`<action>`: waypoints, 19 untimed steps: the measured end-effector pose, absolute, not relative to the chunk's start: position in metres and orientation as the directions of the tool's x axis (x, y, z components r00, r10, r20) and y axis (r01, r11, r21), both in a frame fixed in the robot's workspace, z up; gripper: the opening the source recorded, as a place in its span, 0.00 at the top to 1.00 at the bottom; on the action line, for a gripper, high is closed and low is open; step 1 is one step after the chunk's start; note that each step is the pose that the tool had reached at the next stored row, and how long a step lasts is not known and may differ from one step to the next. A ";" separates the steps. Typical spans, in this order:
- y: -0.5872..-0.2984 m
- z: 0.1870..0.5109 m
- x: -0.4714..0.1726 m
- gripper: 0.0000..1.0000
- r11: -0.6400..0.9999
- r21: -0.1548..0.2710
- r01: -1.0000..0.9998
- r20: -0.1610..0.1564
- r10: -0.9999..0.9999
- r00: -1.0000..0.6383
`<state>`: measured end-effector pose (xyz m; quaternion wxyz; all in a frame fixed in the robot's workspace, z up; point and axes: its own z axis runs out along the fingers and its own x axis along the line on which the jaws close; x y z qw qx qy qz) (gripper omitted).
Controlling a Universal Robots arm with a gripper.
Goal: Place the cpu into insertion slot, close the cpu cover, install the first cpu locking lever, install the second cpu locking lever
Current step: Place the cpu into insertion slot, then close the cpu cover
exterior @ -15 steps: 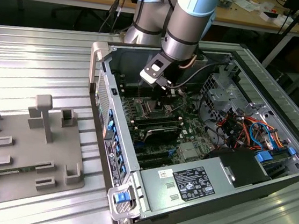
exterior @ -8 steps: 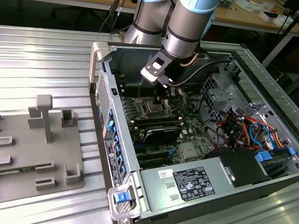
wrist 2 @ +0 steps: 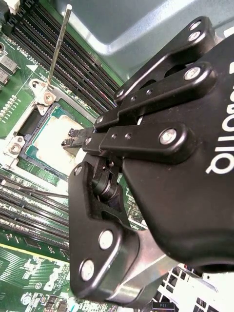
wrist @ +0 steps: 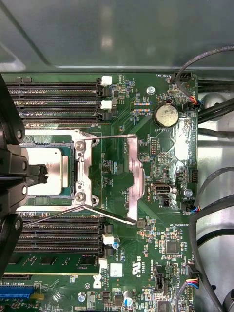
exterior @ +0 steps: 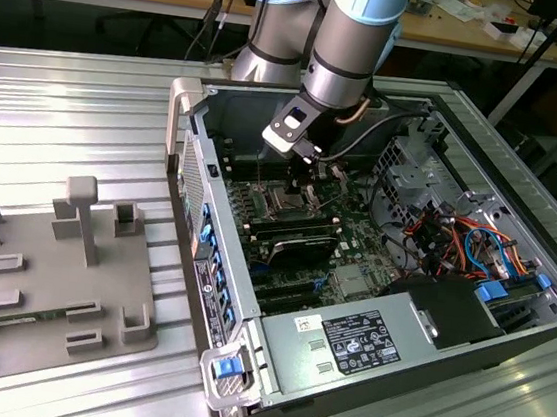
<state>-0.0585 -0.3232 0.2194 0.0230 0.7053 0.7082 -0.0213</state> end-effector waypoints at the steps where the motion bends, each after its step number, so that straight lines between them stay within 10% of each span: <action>1: -0.323 0.219 -0.058 0.89 0.004 0.002 1.000 -0.063 0.998 -0.004; 19: -0.323 0.222 -0.058 0.89 0.004 0.002 1.000 -0.063 0.998 -0.004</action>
